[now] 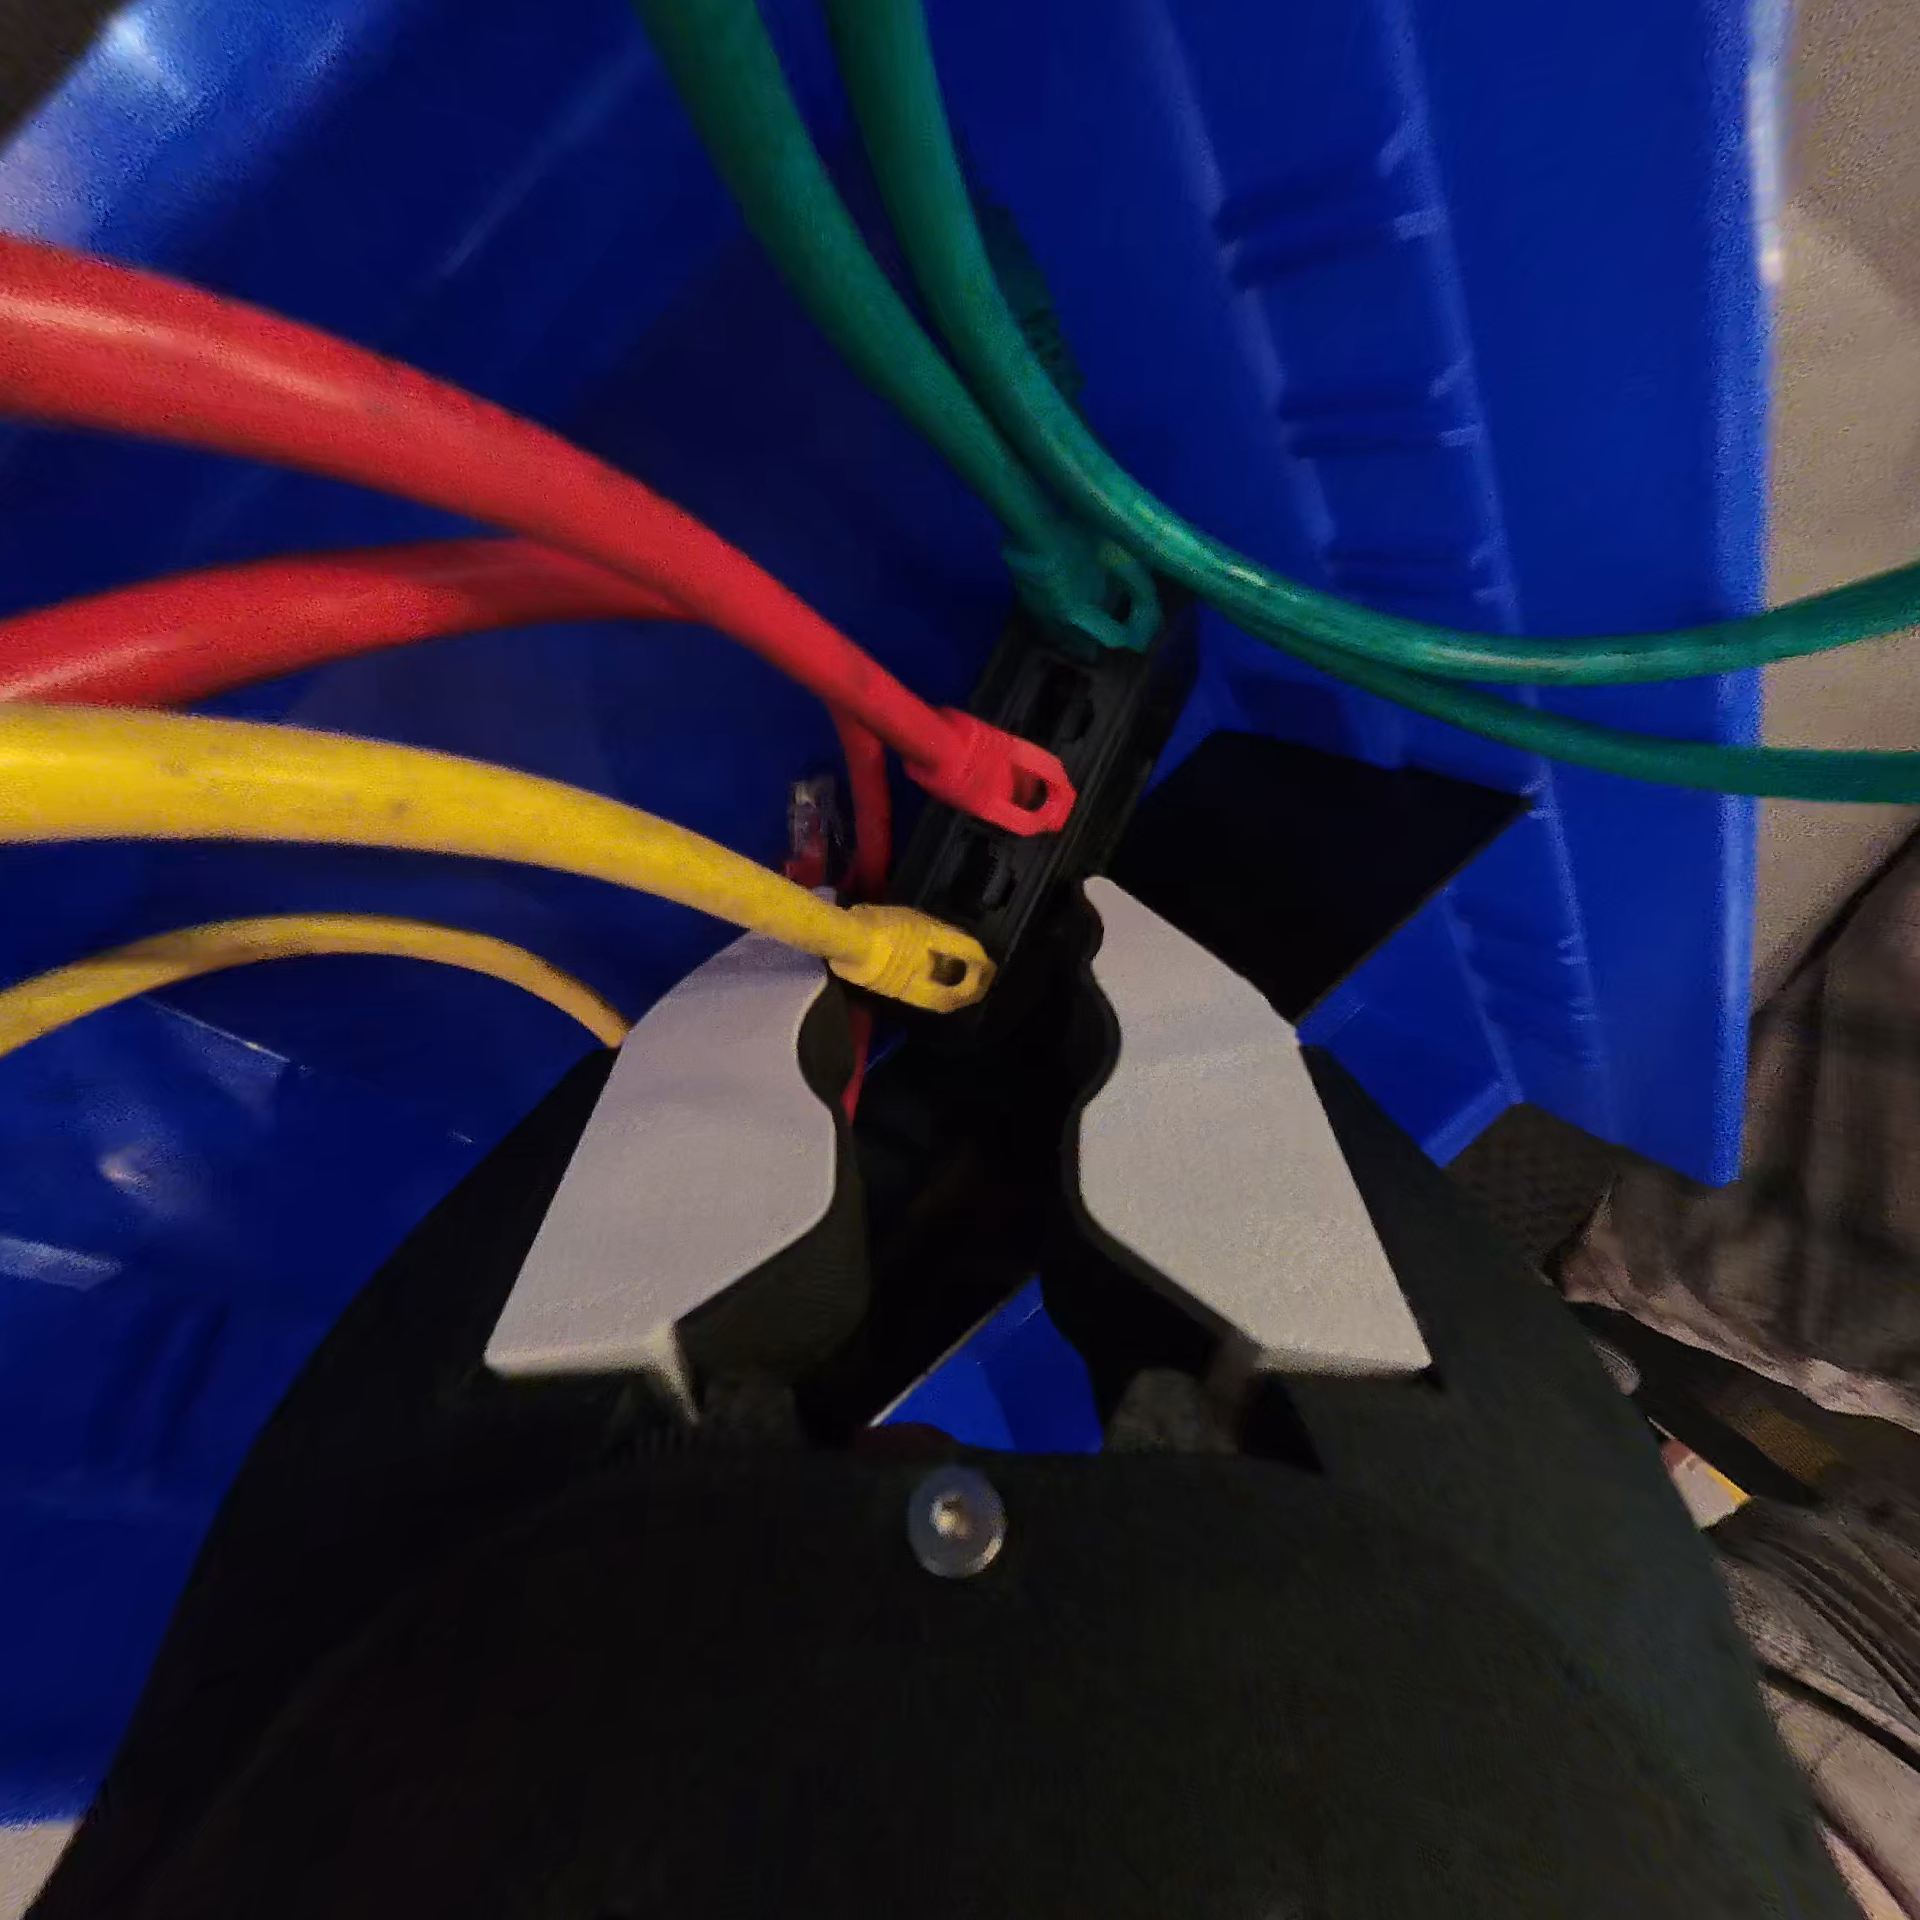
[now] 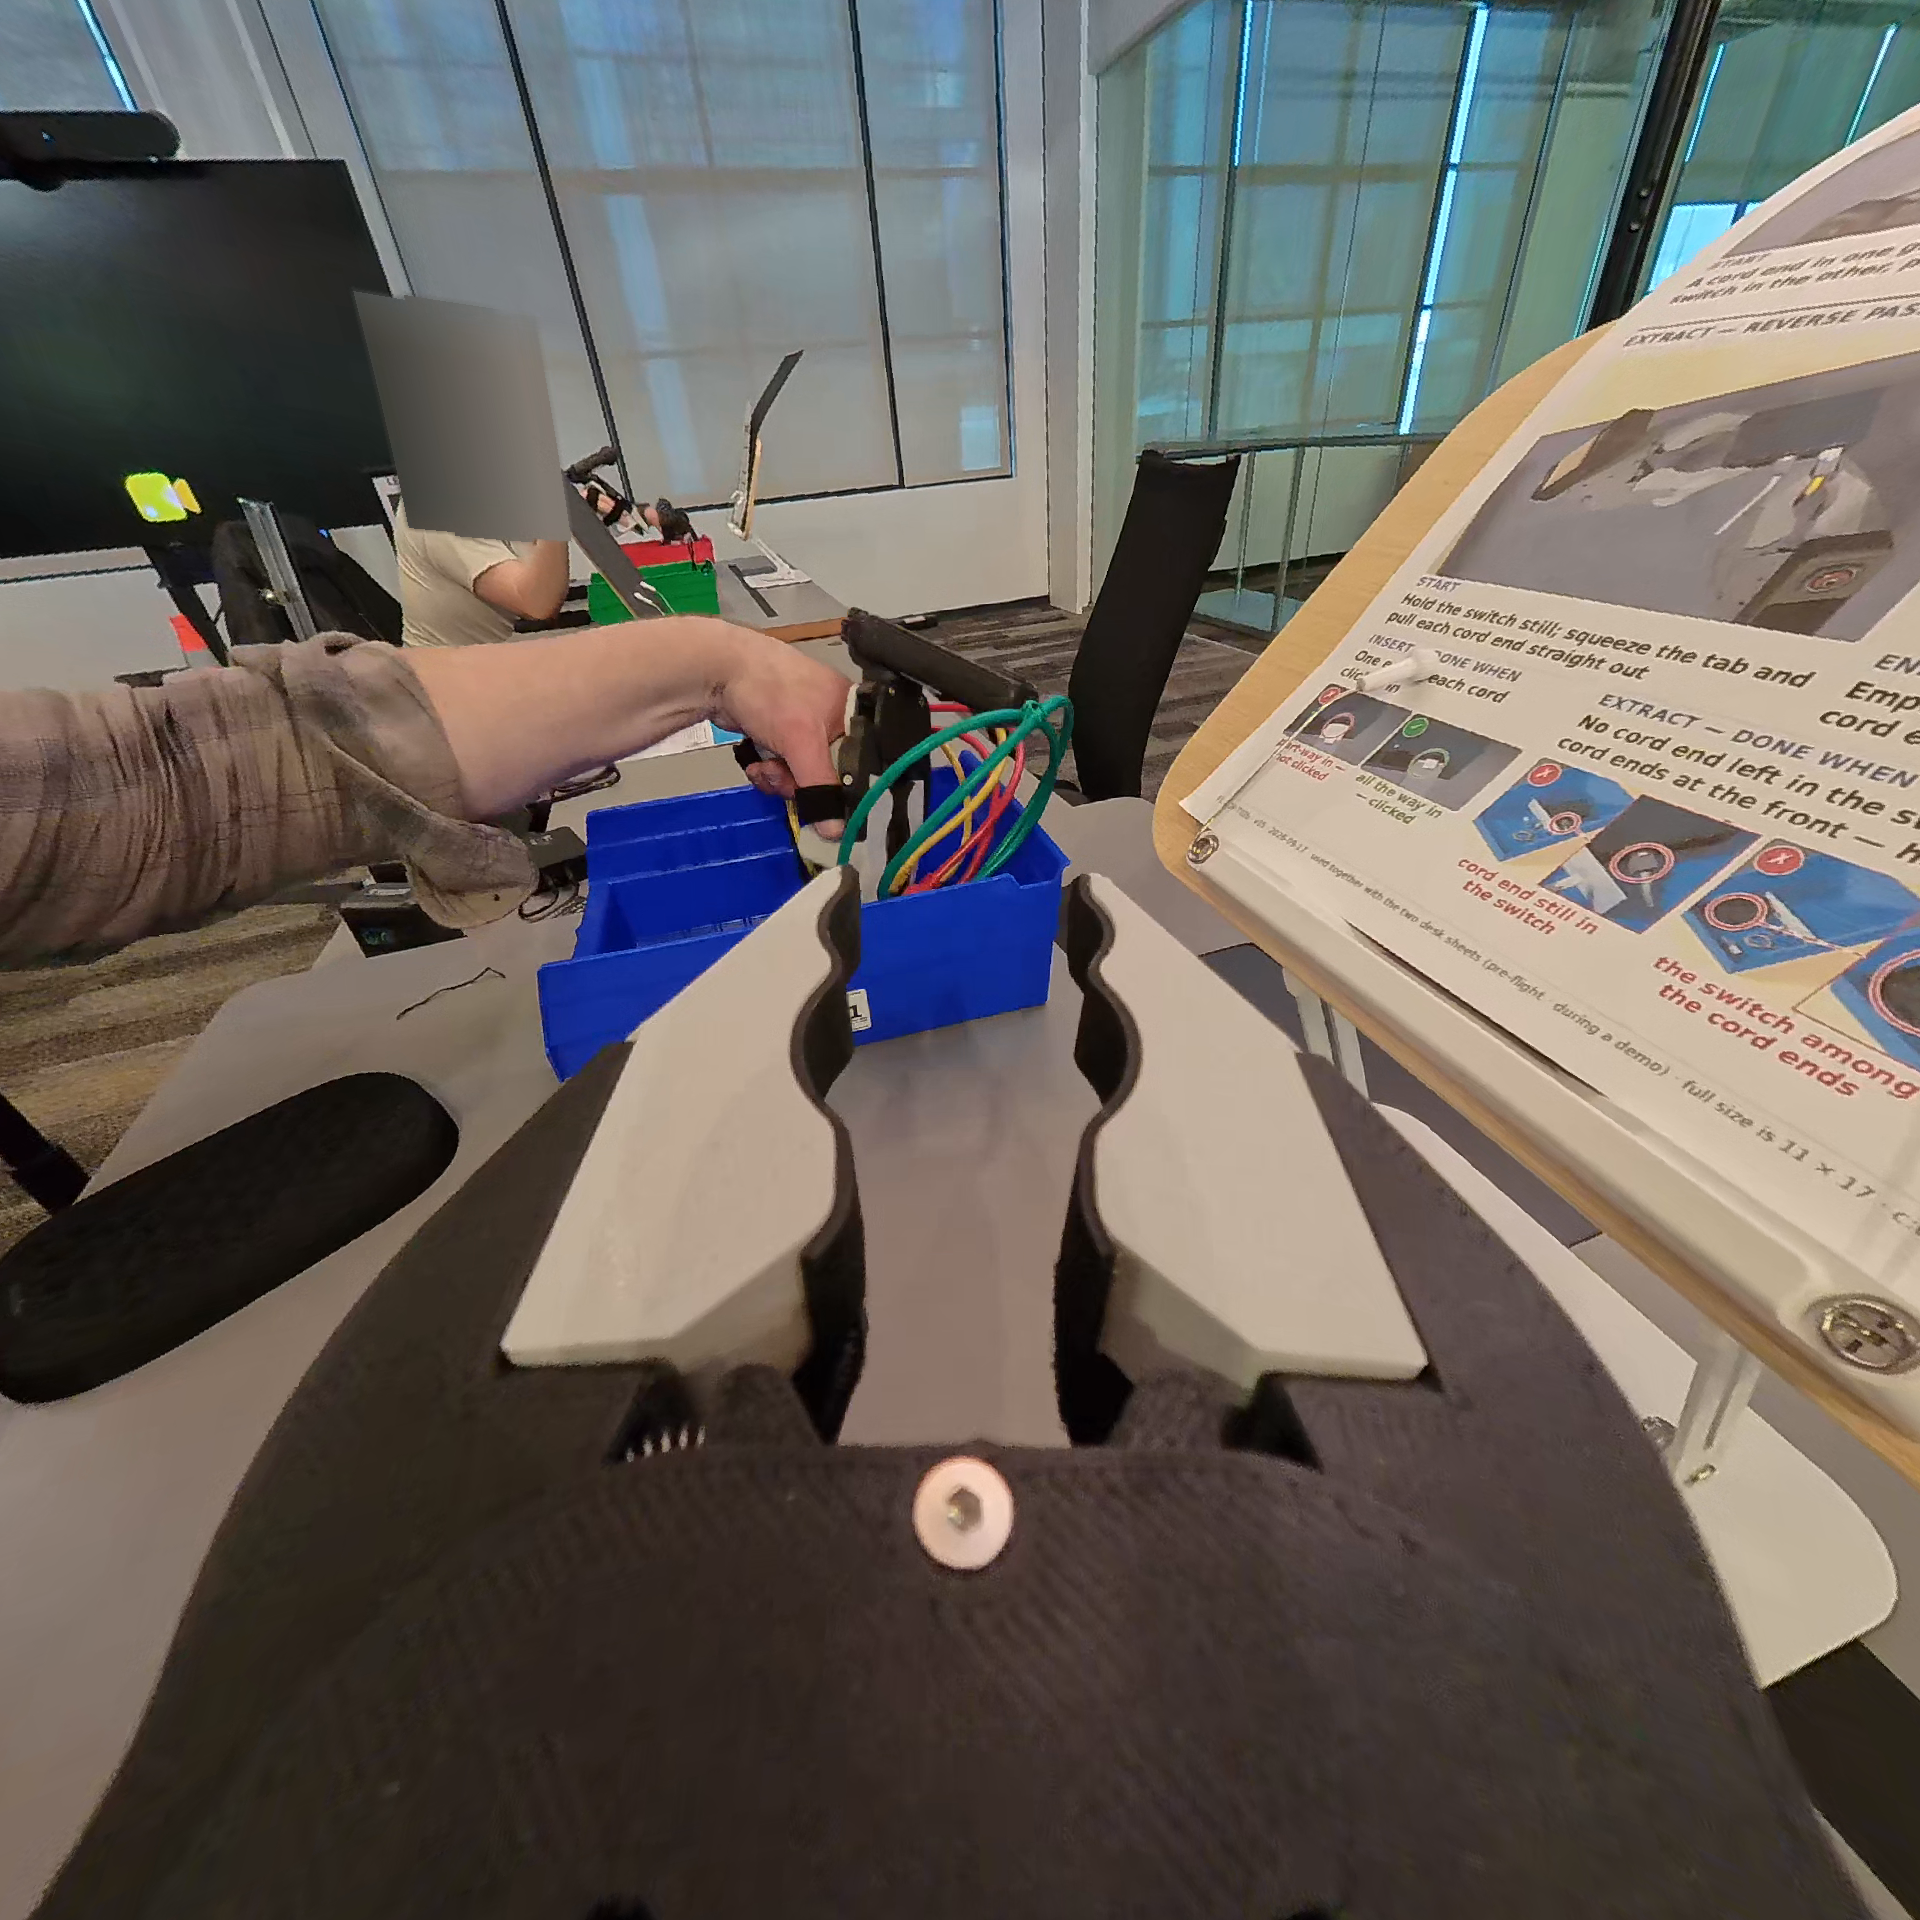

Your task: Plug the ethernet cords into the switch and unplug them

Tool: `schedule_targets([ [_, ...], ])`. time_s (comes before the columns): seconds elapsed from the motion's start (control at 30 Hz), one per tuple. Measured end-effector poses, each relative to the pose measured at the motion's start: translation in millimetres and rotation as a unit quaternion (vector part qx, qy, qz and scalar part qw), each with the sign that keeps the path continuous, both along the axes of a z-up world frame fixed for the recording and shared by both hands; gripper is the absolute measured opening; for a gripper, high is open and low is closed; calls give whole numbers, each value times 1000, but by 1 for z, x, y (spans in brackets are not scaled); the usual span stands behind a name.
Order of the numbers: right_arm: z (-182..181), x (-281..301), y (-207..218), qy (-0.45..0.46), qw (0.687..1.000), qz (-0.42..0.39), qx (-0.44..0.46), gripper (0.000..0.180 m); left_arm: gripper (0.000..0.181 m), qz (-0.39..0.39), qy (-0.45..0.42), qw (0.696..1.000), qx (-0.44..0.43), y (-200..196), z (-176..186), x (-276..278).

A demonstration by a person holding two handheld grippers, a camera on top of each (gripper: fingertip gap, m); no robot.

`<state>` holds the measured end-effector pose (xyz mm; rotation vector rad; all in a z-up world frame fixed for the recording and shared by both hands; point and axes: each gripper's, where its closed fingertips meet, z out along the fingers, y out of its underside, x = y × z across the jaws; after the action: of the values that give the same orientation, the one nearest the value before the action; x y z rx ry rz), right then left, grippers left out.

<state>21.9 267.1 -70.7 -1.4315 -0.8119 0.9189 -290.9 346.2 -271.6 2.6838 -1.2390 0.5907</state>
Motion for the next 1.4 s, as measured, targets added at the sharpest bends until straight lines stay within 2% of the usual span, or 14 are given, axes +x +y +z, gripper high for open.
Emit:
schedule_targets([
  [0.1, 1, 3, 1, 7, 1000, -1, -1, 38, 33, -1, -4, 1000, 23, 1, 11, -2],
  [0.6, 3, -3, -4, 2, 1000, 6, 13, 40, 32, 22, -58, 985, 161, -1, 86, -10],
  [0.87, -6, -28, -14, -90, 992, -2, 86, 51, 32, 23, -97, 980, 171, -15, 124, -20],
  [1.03, -7, -47, -21, -156, 971, -35, 177, 59, 32, -3, -133, 979, 156, -31, 149, -16],
  [1.2, -13, -73, -31, -245, 921, -71, 296, 68, 32, -58, -170, 972, 151, -51, 177, -2],
  [1.33, -22, -98, -44, -275, 900, -58, 332, 71, 32, -104, -174, 968, 151, -69, 197, 13],
  [1.4, -20, -102, -51, -283, 888, -54, 358, 67, 32, -120, -178, 965, 154, -76, 208, 21],
])
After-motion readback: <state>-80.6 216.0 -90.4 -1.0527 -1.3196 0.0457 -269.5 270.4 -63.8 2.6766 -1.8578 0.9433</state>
